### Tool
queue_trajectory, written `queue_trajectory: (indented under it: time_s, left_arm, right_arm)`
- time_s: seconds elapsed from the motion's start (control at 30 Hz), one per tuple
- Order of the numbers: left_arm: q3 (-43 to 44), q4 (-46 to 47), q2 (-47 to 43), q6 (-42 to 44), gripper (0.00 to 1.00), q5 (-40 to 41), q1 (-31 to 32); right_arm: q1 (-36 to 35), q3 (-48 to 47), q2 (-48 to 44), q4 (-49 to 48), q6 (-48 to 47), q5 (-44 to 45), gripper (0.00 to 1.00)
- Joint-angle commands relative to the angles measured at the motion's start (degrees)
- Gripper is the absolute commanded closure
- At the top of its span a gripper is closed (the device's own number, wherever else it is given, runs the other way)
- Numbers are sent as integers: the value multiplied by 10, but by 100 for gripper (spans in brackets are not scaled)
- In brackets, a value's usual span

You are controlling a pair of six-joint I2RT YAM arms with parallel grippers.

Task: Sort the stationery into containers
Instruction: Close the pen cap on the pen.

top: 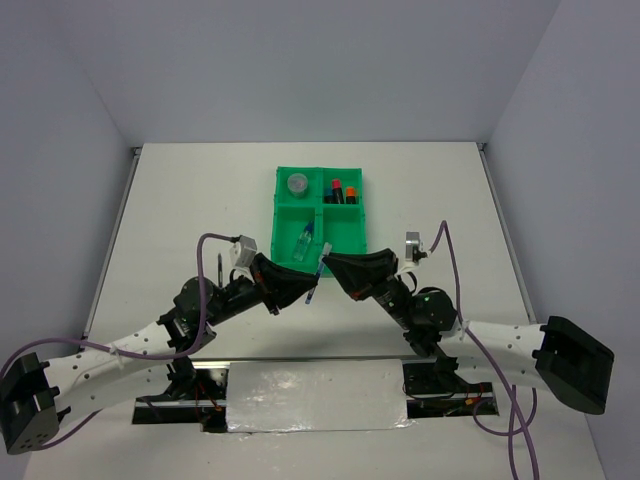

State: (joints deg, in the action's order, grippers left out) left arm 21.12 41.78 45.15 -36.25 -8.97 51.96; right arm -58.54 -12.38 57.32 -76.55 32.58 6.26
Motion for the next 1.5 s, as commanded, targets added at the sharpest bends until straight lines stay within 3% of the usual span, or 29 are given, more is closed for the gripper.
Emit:
queue_trajectory:
  time_s: [0.0,0.67,0.9,1.27,1.47]
  left_arm:
    - [73,162,-16,-8,100,41,-13]
    - [87,157,-18,-11,100,35,-29]
    - [54,187,-10,-19,100,14,-29]
    - [23,187,-15,12,100,-27,-29]
    - [13,173,-18,21,100,-31,-29]
  right_arm:
    - [-10,37,35,84,-26,-82,100]
    - [-10,54,65,29,-16,-89,100]
    - [-10,-9,11,154,-20,-88,99]
    - [-9,-47,-69,238,-38,-93,83]
    - [-10,-62,-92,261,-46,-102,59]
